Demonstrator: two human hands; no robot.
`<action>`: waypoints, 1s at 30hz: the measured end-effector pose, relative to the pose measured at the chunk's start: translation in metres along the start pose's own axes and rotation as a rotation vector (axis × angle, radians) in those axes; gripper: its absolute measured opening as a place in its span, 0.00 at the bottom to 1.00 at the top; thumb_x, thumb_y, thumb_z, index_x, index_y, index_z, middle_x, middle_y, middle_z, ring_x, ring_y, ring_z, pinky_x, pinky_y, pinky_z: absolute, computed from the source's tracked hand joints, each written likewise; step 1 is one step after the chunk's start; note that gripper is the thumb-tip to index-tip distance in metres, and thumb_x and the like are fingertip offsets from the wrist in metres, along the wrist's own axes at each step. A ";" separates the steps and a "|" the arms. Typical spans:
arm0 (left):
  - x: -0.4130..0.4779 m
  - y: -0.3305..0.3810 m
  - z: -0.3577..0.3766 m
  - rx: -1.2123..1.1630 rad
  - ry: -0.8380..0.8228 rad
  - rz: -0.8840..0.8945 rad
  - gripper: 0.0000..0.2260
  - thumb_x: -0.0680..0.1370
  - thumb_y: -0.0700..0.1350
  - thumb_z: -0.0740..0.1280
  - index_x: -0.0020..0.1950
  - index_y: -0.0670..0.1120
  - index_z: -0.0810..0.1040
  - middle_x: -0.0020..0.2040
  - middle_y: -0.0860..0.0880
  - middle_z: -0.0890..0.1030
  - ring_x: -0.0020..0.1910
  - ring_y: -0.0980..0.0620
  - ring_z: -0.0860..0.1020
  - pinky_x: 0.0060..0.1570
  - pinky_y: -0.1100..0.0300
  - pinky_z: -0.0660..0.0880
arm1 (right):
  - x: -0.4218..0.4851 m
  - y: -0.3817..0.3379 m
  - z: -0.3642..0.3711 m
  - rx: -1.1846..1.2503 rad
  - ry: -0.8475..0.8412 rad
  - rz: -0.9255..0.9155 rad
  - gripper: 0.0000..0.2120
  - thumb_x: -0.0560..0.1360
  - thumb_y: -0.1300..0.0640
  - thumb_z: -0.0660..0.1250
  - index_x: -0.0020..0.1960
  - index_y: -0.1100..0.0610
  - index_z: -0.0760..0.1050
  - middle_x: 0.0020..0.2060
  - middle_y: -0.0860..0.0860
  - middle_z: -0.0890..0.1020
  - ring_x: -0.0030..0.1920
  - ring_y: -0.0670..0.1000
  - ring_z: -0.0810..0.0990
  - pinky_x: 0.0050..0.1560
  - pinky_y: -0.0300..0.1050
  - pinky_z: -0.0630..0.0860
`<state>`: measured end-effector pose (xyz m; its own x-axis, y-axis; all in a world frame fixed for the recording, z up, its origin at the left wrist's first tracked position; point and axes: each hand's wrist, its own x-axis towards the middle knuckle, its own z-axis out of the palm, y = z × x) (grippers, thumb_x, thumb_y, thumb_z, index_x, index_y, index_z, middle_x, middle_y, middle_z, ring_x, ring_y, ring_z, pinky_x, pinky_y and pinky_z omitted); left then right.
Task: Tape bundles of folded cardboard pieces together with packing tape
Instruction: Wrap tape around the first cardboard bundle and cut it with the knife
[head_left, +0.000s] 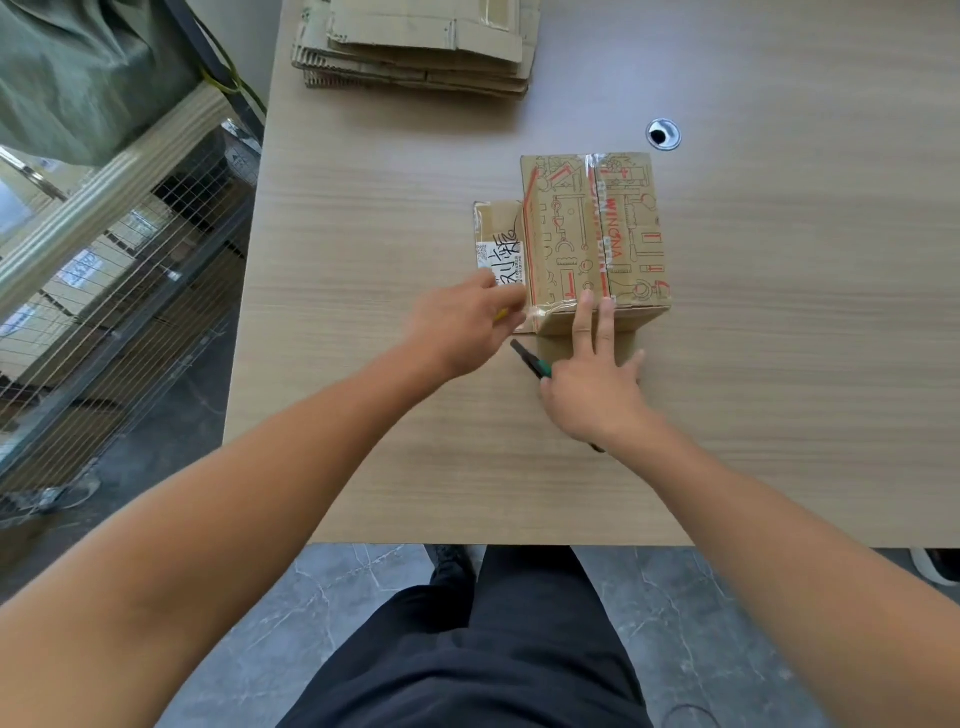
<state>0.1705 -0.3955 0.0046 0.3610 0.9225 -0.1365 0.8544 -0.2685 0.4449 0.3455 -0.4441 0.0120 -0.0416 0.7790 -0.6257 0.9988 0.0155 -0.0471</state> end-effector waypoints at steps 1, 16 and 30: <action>-0.003 0.002 -0.002 -0.025 0.085 0.012 0.11 0.83 0.57 0.61 0.54 0.51 0.77 0.50 0.50 0.74 0.41 0.45 0.76 0.37 0.54 0.71 | -0.001 0.000 0.004 -0.048 0.032 -0.010 0.17 0.83 0.48 0.57 0.49 0.58 0.79 0.77 0.58 0.25 0.76 0.63 0.23 0.72 0.79 0.49; 0.036 -0.012 -0.005 0.118 0.210 0.335 0.20 0.73 0.62 0.74 0.48 0.46 0.75 0.73 0.55 0.74 0.44 0.45 0.83 0.32 0.55 0.74 | 0.021 0.043 0.035 0.992 0.816 -0.185 0.14 0.77 0.58 0.73 0.61 0.60 0.79 0.58 0.45 0.81 0.61 0.57 0.79 0.65 0.63 0.73; 0.076 -0.019 0.023 0.128 0.260 0.635 0.18 0.79 0.58 0.69 0.47 0.42 0.80 0.63 0.51 0.82 0.39 0.43 0.82 0.28 0.53 0.75 | 0.055 0.060 0.029 1.208 0.952 0.061 0.18 0.79 0.53 0.71 0.65 0.40 0.71 0.70 0.54 0.71 0.72 0.52 0.71 0.72 0.50 0.70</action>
<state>0.1899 -0.3270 -0.0342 0.7180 0.6081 0.3386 0.5503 -0.7939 0.2587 0.4020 -0.4186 -0.0478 0.4989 0.8657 0.0403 0.3613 -0.1655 -0.9176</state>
